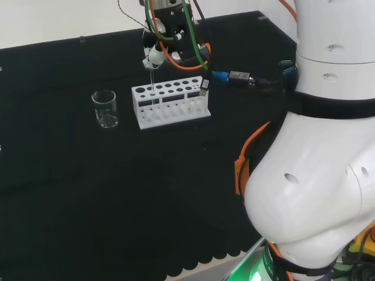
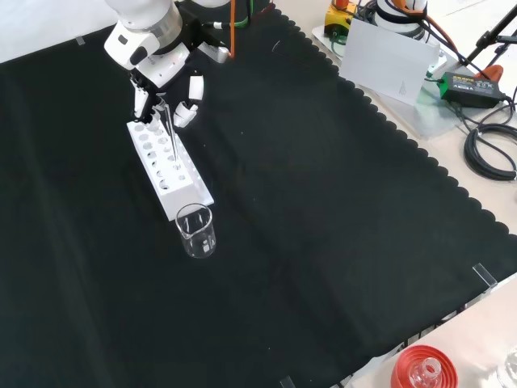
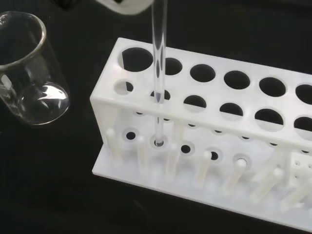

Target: Take the glass rod from the white test tube rack.

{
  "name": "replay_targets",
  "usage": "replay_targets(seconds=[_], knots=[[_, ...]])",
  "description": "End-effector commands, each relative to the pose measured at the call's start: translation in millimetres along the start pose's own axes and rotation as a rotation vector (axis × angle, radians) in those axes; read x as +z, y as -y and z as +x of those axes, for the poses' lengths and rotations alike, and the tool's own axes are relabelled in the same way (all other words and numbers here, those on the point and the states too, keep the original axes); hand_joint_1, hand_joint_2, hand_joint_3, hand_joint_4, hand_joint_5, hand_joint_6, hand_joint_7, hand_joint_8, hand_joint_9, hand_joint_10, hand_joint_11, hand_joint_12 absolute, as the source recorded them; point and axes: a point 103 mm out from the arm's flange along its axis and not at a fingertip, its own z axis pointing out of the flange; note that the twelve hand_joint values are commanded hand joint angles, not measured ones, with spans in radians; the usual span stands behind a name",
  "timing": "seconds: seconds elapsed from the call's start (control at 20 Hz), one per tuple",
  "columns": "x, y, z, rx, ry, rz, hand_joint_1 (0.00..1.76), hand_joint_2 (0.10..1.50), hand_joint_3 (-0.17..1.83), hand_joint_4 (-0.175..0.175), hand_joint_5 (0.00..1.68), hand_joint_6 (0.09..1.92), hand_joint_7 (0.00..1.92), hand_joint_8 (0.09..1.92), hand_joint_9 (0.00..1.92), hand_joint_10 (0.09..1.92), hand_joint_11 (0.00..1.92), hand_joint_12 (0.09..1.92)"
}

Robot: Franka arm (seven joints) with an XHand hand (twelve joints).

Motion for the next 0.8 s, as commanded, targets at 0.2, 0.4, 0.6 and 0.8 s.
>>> replay_targets(seconds=[0.2, 0.4, 0.6, 0.8], knots=[[-9.3, 1.6, 6.1, -0.009, 0.034, -0.144, 1.28, 0.79, 0.49, -0.175, 1.04, 0.87, 1.33, 0.65, 1.62, 0.27, 1.64, 0.65], [-13.9, 3.3, 14.6, -0.022, 0.039, -0.190, 1.30, 0.65, 0.77, -0.175, 1.03, 0.97, 1.31, 0.84, 1.66, 0.38, 1.61, 0.70], [-19.1, 4.4, 23.4, -0.026, 0.051, -0.219, 1.23, 0.66, 0.79, -0.175, 1.09, 0.98, 1.43, 0.81, 1.68, 0.47, 1.62, 0.73], [-28.8, 7.2, 29.6, -0.021, 0.071, -0.221, 1.21, 0.66, 0.77, -0.175, 1.13, 0.93, 1.53, 0.74, 1.72, 0.49, 1.64, 0.71]])
